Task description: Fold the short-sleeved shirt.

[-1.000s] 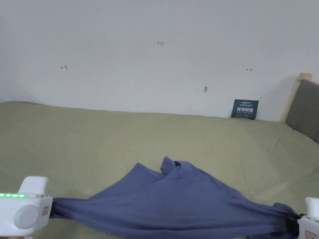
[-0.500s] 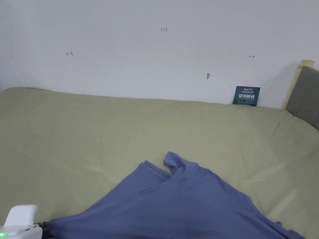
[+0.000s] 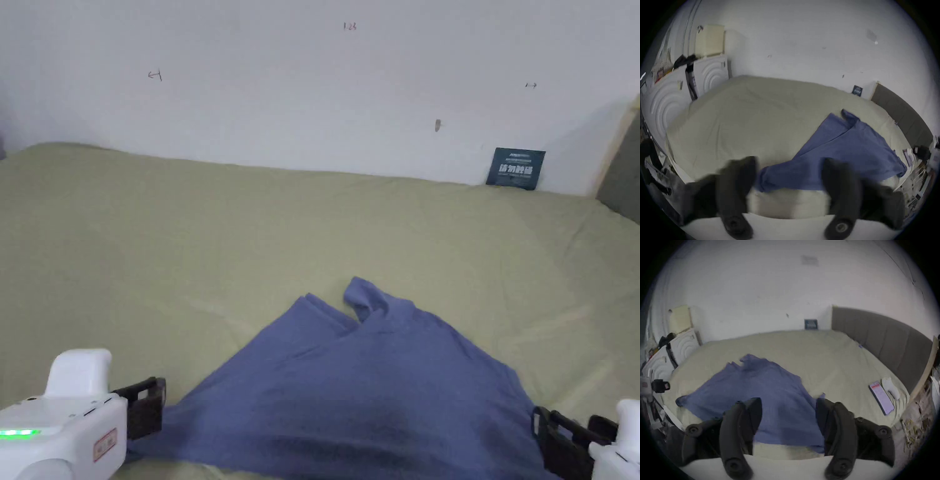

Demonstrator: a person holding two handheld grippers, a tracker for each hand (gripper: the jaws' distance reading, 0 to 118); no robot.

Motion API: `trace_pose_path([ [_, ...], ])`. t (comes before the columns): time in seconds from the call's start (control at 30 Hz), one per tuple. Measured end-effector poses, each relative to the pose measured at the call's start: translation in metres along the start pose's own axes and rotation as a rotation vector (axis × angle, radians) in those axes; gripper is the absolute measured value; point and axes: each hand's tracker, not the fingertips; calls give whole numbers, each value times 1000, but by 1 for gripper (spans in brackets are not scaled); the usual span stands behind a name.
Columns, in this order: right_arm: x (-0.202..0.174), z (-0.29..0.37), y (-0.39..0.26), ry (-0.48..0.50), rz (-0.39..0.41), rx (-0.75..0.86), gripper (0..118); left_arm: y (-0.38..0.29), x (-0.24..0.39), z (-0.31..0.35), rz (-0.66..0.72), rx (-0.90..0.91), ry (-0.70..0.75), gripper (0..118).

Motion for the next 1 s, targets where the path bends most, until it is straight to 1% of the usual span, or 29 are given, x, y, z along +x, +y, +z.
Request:
trace_pose_path([
  [0.03,-12,4,2,5,20,31,32,0,7,4,-21,16,5,28],
  [0.07,-25,8,2,1,27,80,1,-1,12,8,-31,29,-16,0],
  [0.1,-36,13,1,0,4,110,1,-3,14,13,-19,40,-25,0],
  [0.13,-44,15,3,35,14,92,1,-3,16,16,-22,27,-44,0],
  [0.23,-70,22,-3,30,41,117,1,-12,12,15,-26,30,-45,0],
  [0.37,-90,23,-12,51,63,107,1,-18,5,21,-31,39,-32,0],
  [0.47,-100,19,-19,72,66,86,1,-20,-9,21,-24,29,-15,0],
  [0.53,-105,16,-22,78,70,75,1,-22,-20,15,-34,11,23,0],
  [0.7,-114,5,-30,102,77,28,1,-23,-56,-19,-24,-86,79,0],
  [0.77,-117,-1,-33,113,82,5,1,-24,-65,-32,-39,-134,64,0],
  [0.83,-120,-4,-37,121,89,-12,1,-23,-73,-47,11,-186,33,1],
  [0.87,-122,-8,-39,122,98,-25,1,-22,-79,-55,34,-214,5,4],
  [0.9,-123,-10,-41,121,100,-30,1,-21,-82,-64,48,-246,-19,4],
  [0.93,-124,-12,-42,122,101,-37,1,-20,-85,-71,54,-282,-66,33],
  [0.97,-125,-15,-44,127,98,-51,1,-22,-85,-81,57,-317,-87,72],
  [1.0,-126,-18,-45,130,97,-63,1,-24,-86,-90,53,-333,-85,105],
])
